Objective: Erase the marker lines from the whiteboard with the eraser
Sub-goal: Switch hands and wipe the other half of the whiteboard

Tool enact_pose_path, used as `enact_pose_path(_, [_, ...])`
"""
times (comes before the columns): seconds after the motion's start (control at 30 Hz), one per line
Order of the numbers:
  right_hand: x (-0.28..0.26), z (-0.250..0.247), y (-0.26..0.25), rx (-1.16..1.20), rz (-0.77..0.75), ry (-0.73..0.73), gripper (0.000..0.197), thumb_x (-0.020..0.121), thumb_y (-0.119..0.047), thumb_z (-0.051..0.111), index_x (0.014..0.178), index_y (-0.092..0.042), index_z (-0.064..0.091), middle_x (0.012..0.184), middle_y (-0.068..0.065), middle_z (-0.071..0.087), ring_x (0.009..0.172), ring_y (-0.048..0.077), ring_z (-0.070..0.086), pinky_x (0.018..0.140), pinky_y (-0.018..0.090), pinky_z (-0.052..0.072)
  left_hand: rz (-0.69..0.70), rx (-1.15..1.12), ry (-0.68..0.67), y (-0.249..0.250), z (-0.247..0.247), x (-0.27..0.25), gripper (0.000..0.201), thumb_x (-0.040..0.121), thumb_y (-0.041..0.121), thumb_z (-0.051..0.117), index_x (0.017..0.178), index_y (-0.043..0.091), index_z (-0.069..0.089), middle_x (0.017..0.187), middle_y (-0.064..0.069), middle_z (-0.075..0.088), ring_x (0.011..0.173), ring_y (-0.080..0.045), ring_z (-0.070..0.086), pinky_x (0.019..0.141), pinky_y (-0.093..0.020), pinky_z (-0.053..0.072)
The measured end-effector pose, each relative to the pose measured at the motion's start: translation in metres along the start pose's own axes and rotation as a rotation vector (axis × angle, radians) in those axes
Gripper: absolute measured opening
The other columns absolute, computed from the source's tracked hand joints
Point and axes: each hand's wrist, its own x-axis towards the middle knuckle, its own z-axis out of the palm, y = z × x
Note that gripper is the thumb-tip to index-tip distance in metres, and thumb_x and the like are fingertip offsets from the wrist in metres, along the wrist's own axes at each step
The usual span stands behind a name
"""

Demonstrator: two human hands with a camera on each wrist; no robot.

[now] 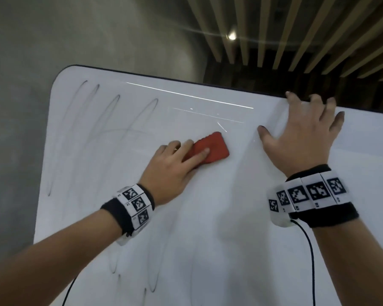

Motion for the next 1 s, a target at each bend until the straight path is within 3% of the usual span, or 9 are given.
enact_pose_path(0.1, [0.009,0.01,-0.034,-0.059,-0.158,-0.084,0.082,0.086,-0.052,0.069,0.155,-0.024,0.035,0.156,0.015,0.037,0.15,0.042,0.023,0.122,0.067,0.008,-0.194,0.048,0.056,-0.049,-0.001,0.017,0.049,0.1,0.036,0.053,0.147,0.023,0.05,0.134,-0.017,0.057,0.1,-0.038,0.056,0.081,-0.046,0.05])
enact_pose_path(0.23, [0.013,0.019,-0.061,-0.082,-0.181,-0.118,0.084,0.085,-0.056,0.068,0.155,-0.027,0.034,0.153,0.012,0.038,0.146,0.043,0.027,0.116,0.076,0.006,-1.1,-0.086,0.104,-0.139,-0.008,0.033,0.054,0.101,0.033,0.051,0.152,0.021,0.04,0.14,-0.022,0.047,0.118,-0.047,0.051,0.101,-0.053,0.043])
enact_pose_path(0.3, [0.012,0.022,-0.064,-0.092,-0.165,-0.106,0.083,0.086,-0.058,0.066,0.155,-0.027,0.033,0.153,0.013,0.037,0.146,0.044,0.027,0.115,0.077,0.007,-1.27,-0.106,0.088,-0.146,-0.006,0.032,0.053,0.102,0.033,0.05,0.153,0.023,0.038,0.142,-0.02,0.045,0.124,-0.046,0.048,0.104,-0.054,0.04])
enact_pose_path(0.37, [0.01,0.026,-0.065,-0.091,-0.153,-0.094,0.083,0.087,-0.059,0.064,0.156,-0.026,0.031,0.156,0.016,0.034,0.147,0.046,0.024,0.115,0.078,0.007,-1.083,-0.001,0.121,-0.121,-0.002,0.03,0.052,0.103,0.033,0.049,0.153,0.023,0.04,0.14,-0.02,0.048,0.117,-0.044,0.051,0.097,-0.053,0.044])
enact_pose_path(0.53, [0.005,0.033,-0.067,-0.083,-0.137,-0.073,0.084,0.088,-0.06,0.06,0.158,-0.025,0.028,0.159,0.02,0.029,0.15,0.047,0.018,0.116,0.076,0.007,-0.222,0.003,0.081,-0.061,0.009,0.0,0.05,0.1,0.035,0.055,0.149,0.027,0.049,0.137,-0.015,0.055,0.108,-0.037,0.054,0.089,-0.044,0.046])
enact_pose_path(0.6, [0.004,0.035,-0.066,-0.077,-0.143,-0.056,0.084,0.089,-0.06,0.058,0.158,-0.024,0.028,0.159,0.021,0.029,0.15,0.048,0.017,0.116,0.076,0.007,-0.297,0.058,0.093,-0.091,0.006,0.001,0.049,0.097,0.034,0.056,0.145,0.021,0.052,0.131,-0.018,0.058,0.1,-0.039,0.057,0.084,-0.045,0.048])
enact_pose_path(0.77, [0.002,0.036,-0.066,-0.063,-0.141,-0.043,0.083,0.089,-0.06,0.058,0.158,-0.023,0.03,0.157,0.023,0.031,0.149,0.049,0.019,0.116,0.077,0.008,-1.136,-0.046,0.085,-0.157,-0.001,0.012,0.052,0.102,0.031,0.05,0.15,0.016,0.041,0.137,-0.021,0.05,0.115,-0.045,0.051,0.098,-0.051,0.042])
enact_pose_path(0.83, [0.001,0.035,-0.067,-0.058,-0.139,-0.042,0.083,0.088,-0.06,0.06,0.157,-0.023,0.031,0.156,0.022,0.032,0.149,0.048,0.02,0.116,0.077,0.007,-1.037,0.02,0.078,-0.136,0.003,0.012,0.051,0.102,0.031,0.049,0.15,0.014,0.042,0.134,-0.022,0.051,0.111,-0.043,0.052,0.094,-0.05,0.043])
enact_pose_path(1.0, [0.01,0.028,-0.081,-0.043,-0.051,-0.057,0.079,0.084,-0.053,0.069,0.149,-0.02,0.04,0.148,0.024,0.039,0.145,0.048,0.026,0.117,0.074,0.008,-0.276,0.015,0.095,-0.094,0.006,-0.026,0.049,0.1,0.032,0.057,0.147,0.02,0.051,0.132,-0.017,0.057,0.101,-0.037,0.054,0.089,-0.047,0.049])
